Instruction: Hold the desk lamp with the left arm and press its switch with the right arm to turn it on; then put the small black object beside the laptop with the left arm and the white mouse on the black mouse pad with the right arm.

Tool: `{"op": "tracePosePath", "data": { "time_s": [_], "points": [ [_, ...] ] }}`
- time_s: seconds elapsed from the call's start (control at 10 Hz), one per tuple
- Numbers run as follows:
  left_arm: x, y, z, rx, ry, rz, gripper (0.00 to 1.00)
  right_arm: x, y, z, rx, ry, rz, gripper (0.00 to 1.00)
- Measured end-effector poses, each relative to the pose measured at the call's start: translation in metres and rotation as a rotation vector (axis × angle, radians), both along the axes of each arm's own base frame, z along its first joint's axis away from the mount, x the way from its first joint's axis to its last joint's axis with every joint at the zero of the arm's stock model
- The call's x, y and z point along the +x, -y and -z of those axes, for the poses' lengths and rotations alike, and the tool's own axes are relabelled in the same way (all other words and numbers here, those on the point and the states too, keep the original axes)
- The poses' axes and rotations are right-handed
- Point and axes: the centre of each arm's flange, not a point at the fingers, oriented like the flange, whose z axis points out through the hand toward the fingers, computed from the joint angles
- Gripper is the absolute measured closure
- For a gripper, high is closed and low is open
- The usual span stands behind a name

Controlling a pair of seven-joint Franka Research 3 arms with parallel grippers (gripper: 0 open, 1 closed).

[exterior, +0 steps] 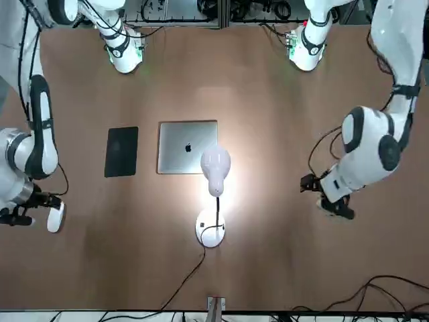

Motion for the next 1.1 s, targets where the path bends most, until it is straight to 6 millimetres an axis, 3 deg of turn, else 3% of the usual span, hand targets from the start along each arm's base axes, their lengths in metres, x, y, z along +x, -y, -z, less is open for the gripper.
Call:
{"op": "tracePosePath", "data": {
  "time_s": [0.2, 0.4, 0.6, 1.1],
  "points": [
    [0.000, -0.043, 0.011, 0.009, -0.025, -0.061, 0.00, -0.011, 0.011, 0.017, 0.044, -0.007, -0.032, 0.00],
    [0.002, -0.072, 0.034, 0.016, -0.034, -0.100, 0.00, -0.009, 0.001, 0.035, 0.116, -0.004, -0.059, 0.00],
    [0.006, -0.101, 0.066, 0.061, -0.028, -0.139, 0.00, 0.001, -0.003, 0.041, 0.123, 0.003, -0.077, 0.00],
    [0.015, -0.118, 0.130, 0.168, -0.011, -0.219, 0.00, 0.023, 0.013, 0.061, 0.102, 0.016, -0.100, 0.00]
  ]
}}
